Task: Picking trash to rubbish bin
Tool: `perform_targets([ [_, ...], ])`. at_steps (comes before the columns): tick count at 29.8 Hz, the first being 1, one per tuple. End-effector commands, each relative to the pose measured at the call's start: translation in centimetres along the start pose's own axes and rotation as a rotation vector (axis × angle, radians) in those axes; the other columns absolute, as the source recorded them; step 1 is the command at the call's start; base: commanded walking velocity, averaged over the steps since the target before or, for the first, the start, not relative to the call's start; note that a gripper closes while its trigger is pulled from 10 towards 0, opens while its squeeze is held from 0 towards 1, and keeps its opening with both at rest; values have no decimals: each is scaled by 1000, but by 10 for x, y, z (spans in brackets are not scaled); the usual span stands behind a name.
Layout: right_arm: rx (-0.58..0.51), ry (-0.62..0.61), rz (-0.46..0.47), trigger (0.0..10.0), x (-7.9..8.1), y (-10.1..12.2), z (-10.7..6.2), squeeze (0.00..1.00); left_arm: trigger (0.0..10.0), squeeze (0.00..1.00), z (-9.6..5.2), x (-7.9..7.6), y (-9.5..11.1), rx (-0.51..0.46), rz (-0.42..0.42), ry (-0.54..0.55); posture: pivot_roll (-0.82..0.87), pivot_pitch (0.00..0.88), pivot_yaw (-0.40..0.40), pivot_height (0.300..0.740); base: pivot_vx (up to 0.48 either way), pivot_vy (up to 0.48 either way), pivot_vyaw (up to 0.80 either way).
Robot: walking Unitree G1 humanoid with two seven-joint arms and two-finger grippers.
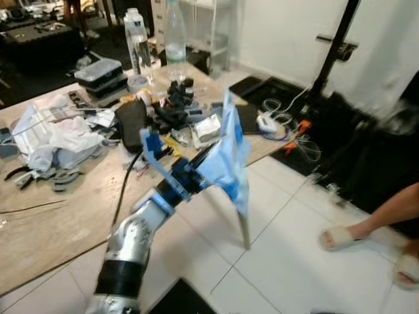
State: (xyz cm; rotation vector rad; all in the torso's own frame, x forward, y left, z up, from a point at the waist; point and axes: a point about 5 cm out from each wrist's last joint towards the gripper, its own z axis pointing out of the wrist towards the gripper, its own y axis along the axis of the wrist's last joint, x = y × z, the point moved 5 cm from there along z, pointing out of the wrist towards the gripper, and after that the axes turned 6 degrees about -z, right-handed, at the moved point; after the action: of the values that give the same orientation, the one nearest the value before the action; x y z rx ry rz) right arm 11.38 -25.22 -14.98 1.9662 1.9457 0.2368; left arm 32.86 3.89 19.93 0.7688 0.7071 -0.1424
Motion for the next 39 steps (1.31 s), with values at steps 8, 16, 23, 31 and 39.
perform_targets([
  [8, -10, -2, -9, 10000, -1, 4, 0, 0, 10000, 0, -1, -2, -2, 14, 13, -3, -100, 42, 45, 740, -343, 0, 0],
  [16, -9, -2, -3, 10000, 0, 4, 0, 0, 10000, 0, -2, -1, -3, 18, 12, -3, -93, 43, 43, 740, -343, 0, 0],
  [23, 15, 0, -19, 10000, 1, 1, 1, 0, 10000, 0, -2, 0, -3, 15, 6, 0, -93, 43, 43, 740, -95, 0, -218],
  [31, 24, 0, -22, 10000, 2, 0, 1, 0, 10000, 0, -2, 2, -6, 31, 7, 4, -87, 41, 42, 740, 0, 0, -765],
  [39, 30, 0, -33, 10000, 2, -1, 1, 0, 10000, 0, -1, 0, -10, 46, 12, -9, -85, 31, 44, 740, 0, 0, -763],
])
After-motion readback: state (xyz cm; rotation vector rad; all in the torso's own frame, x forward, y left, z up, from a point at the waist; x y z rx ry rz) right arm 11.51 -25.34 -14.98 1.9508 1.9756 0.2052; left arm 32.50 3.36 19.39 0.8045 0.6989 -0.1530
